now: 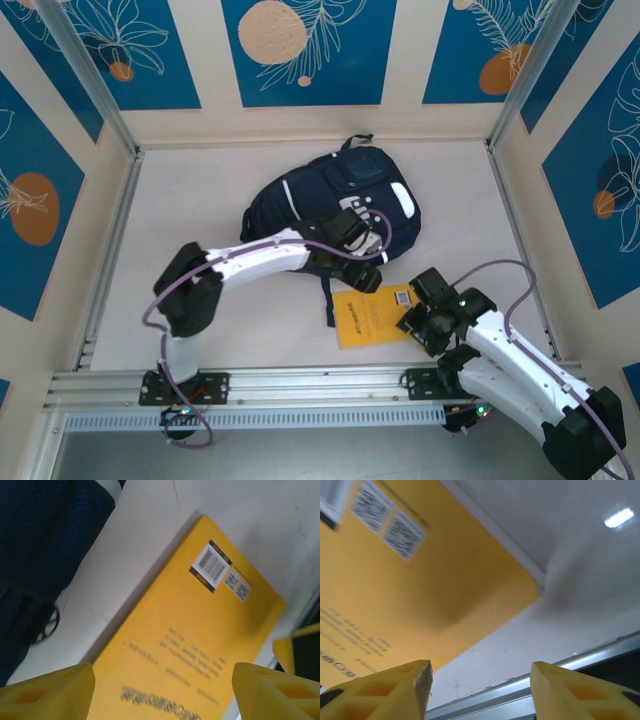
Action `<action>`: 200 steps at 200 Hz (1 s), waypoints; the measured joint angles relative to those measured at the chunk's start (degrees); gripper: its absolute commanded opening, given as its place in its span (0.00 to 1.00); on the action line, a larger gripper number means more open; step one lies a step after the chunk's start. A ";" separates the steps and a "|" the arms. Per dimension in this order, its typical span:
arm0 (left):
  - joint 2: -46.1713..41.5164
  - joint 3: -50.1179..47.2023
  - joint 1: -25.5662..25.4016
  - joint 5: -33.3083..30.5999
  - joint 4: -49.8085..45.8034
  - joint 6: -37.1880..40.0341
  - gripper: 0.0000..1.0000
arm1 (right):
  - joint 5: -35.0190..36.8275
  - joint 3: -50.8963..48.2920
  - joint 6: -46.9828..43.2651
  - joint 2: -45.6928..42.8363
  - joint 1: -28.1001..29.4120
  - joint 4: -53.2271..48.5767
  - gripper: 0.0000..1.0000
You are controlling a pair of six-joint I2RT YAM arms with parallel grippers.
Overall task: Pack the student bag
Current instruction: Rotate the book at the bottom-center of the table.
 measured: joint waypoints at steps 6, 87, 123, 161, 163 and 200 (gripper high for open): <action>1.86 1.46 -0.04 0.15 -0.26 0.35 0.72 | -0.39 -0.79 1.25 -0.13 0.63 0.63 0.48; 13.99 10.21 -0.57 0.52 -4.57 3.50 0.71 | -3.80 -3.63 4.68 8.81 -0.37 14.53 0.27; 13.60 7.76 -0.15 -0.66 -2.95 3.98 0.71 | -5.73 -0.09 0.00 17.44 -5.88 17.73 0.27; 10.38 3.15 0.39 -1.27 -1.92 2.91 0.71 | -5.35 3.63 -6.75 23.61 -13.53 20.70 0.28; 10.19 2.78 0.44 -1.22 -1.77 2.78 0.71 | -5.33 3.80 -7.28 23.93 -13.97 20.94 0.29; 7.61 -2.16 1.18 -0.33 2.62 -1.51 0.71 | -5.51 6.36 -12.50 28.52 -16.98 23.85 0.52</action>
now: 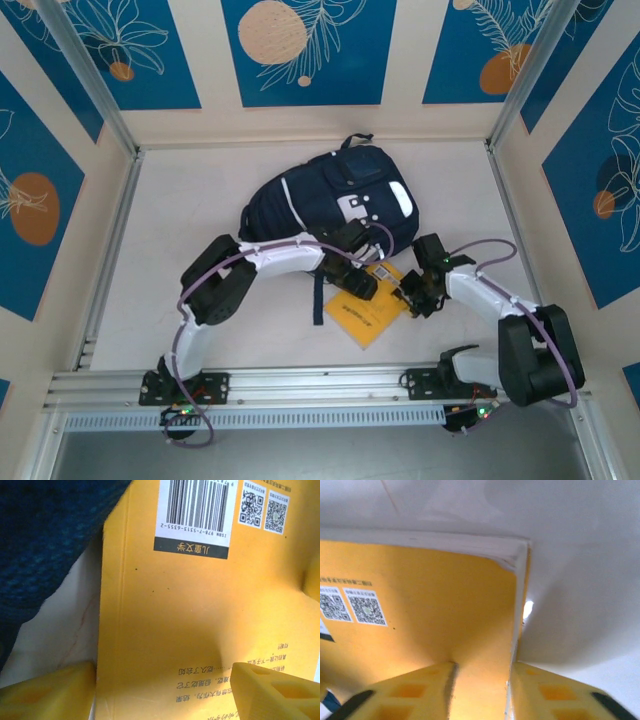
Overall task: Pack the student bag
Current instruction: Rotate the book at the bottom-center of the table.
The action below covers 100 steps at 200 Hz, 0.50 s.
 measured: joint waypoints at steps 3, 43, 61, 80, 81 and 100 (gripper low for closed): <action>-0.20 -0.31 0.11 0.11 0.28 -0.42 0.71 | 0.00 0.00 -0.22 0.00 0.02 0.57 0.54; -1.25 -2.93 0.96 2.01 4.13 -5.42 0.70 | 1.01 -3.04 -0.83 -7.43 1.79 3.89 0.59; -1.31 -3.19 1.29 2.80 4.90 -6.84 0.70 | 0.09 -6.45 0.42 -12.31 2.56 5.62 0.56; -1.31 -3.23 1.51 3.43 5.11 -7.76 0.70 | -1.36 -9.11 2.10 -12.46 3.39 7.72 0.53; -1.31 -3.23 1.51 3.48 5.11 -7.76 0.70 | -1.38 -9.18 2.14 -12.39 3.43 7.76 0.53; -1.31 -3.23 1.60 3.85 5.14 -8.15 0.70 | -1.14 -9.57 3.23 -10.25 4.48 8.57 0.51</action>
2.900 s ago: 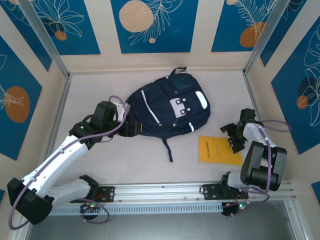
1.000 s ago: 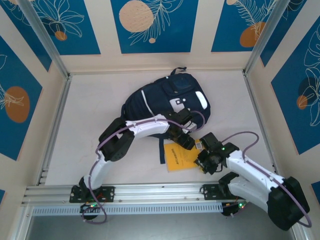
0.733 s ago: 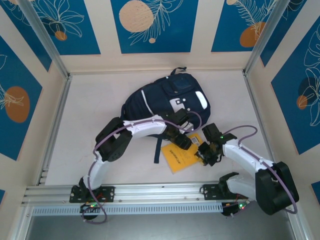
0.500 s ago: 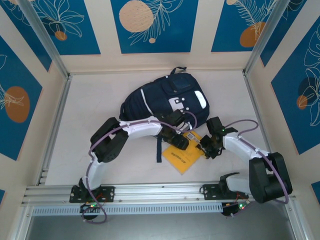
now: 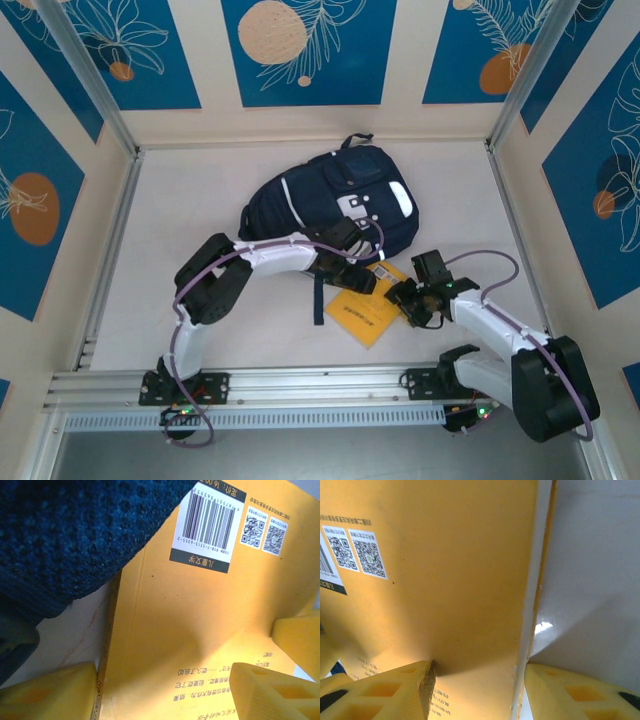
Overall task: Pack the student bag
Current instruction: Rotate the book at the bottom-center of the table, then pick up the book from the bottom-center of the table.
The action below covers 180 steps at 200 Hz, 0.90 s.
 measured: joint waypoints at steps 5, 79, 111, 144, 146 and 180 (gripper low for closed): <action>0.00 0.00 0.04 0.15 0.00 -0.02 0.71 | 0.15 0.22 0.24 0.57 0.15 -0.11 0.51; -0.20 -0.48 1.64 5.64 1.07 -1.51 0.69 | 1.46 1.70 1.40 3.13 1.05 -1.16 0.47; -1.79 -1.42 2.01 7.15 1.51 -3.50 0.68 | 1.51 1.75 1.40 3.13 1.03 -1.31 0.46; -5.73 -2.95 2.10 9.03 2.73 -6.34 0.68 | 1.57 1.73 1.42 2.86 1.03 -1.40 0.46; -6.03 -3.06 2.10 9.22 2.89 -6.56 0.68 | 1.60 1.68 1.42 2.80 1.03 -1.40 0.46; -9.20 -5.27 2.10 12.44 7.30 -10.34 0.67 | 1.70 0.92 1.42 1.51 0.92 -1.01 0.46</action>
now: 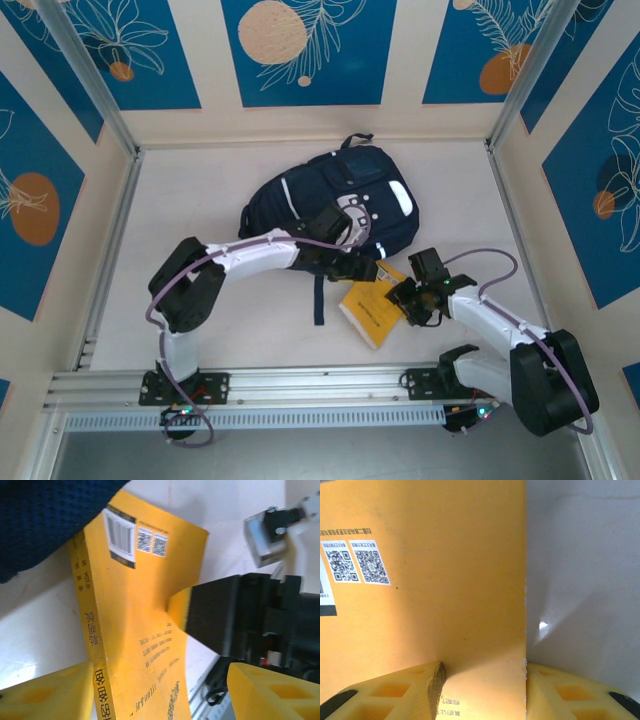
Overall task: Pack the student bag
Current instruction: Pick up the book from the bottom-center of the table.
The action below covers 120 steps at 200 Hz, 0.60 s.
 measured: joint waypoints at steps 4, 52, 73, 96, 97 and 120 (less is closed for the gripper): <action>-0.02 -0.28 0.00 0.26 0.59 -0.52 0.66 | 0.00 -0.09 0.02 -0.26 0.00 0.02 0.46; 1.42 -6.14 -0.07 5.99 10.38 -9.22 0.64 | 0.26 -1.81 0.57 -2.58 0.00 1.27 0.46; 4.15 -8.59 -1.25 9.68 14.88 -13.29 0.59 | 0.28 -2.38 0.98 -3.26 0.02 1.77 0.46; 5.95 -9.49 -1.57 11.78 16.26 -15.28 0.44 | 0.46 -2.62 1.07 -3.37 0.20 1.99 0.46; 5.95 -9.49 -1.57 11.78 16.20 -15.39 0.42 | 0.48 -2.62 1.07 -3.37 0.22 1.99 0.46; 5.92 -8.90 -1.51 11.58 14.21 -14.08 0.26 | 1.07 -2.60 1.07 -3.56 0.70 1.92 0.46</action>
